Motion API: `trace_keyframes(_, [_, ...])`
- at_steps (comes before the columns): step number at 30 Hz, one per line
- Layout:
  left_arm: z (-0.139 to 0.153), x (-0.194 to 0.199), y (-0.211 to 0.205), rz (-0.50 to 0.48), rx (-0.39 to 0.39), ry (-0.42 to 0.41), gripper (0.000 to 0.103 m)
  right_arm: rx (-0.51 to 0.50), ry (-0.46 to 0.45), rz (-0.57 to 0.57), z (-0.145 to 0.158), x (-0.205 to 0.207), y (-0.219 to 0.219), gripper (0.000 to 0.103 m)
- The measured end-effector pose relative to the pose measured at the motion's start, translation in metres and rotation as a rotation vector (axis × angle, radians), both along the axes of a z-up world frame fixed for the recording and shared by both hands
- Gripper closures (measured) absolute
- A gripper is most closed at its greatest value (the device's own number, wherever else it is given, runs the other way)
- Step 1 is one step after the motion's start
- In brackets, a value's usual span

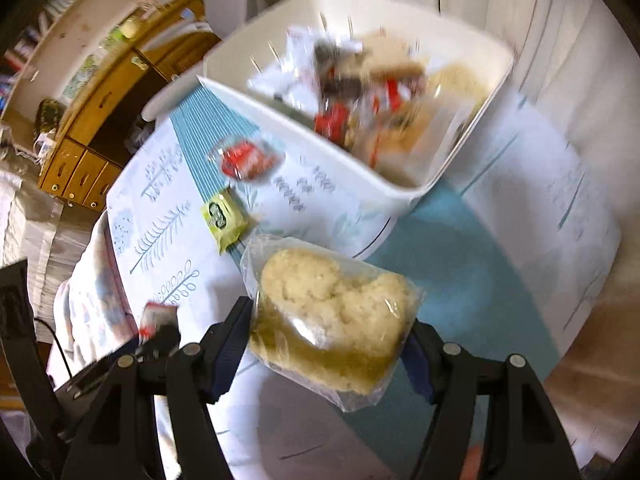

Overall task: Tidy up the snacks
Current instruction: 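Carry the Cookies packet with the left tool while the right tool carries the cracker bag to the tray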

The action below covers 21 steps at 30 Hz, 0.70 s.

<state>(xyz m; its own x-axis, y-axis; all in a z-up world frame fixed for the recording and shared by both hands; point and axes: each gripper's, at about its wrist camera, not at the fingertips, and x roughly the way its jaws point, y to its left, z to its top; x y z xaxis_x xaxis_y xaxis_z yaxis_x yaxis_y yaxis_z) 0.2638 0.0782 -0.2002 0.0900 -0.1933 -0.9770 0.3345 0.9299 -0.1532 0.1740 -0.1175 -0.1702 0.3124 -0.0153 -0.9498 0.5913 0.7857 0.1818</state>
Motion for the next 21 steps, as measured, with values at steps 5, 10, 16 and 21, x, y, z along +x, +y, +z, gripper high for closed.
trace_keyframes(5, [0.02, -0.019, 0.005, 0.04, 0.005, -0.03, 0.058, -0.067, -0.053, 0.062, 0.017, -0.006, -0.006, 0.034])
trace_keyframes(10, [0.053, -0.035, -0.004, 0.092, 0.008, -0.135, 0.058, -0.113, -0.107, 0.121, 0.032, -0.004, -0.017, 0.034])
trace_keyframes(16, [0.074, -0.049, -0.029, 0.153, -0.003, -0.186, 0.058, -0.151, -0.166, 0.18, 0.047, -0.006, -0.042, 0.034])
trace_keyframes(21, [0.083, -0.056, -0.059, 0.189, -0.001, -0.226, 0.058, -0.155, -0.171, 0.228, 0.052, -0.002, -0.071, 0.034])
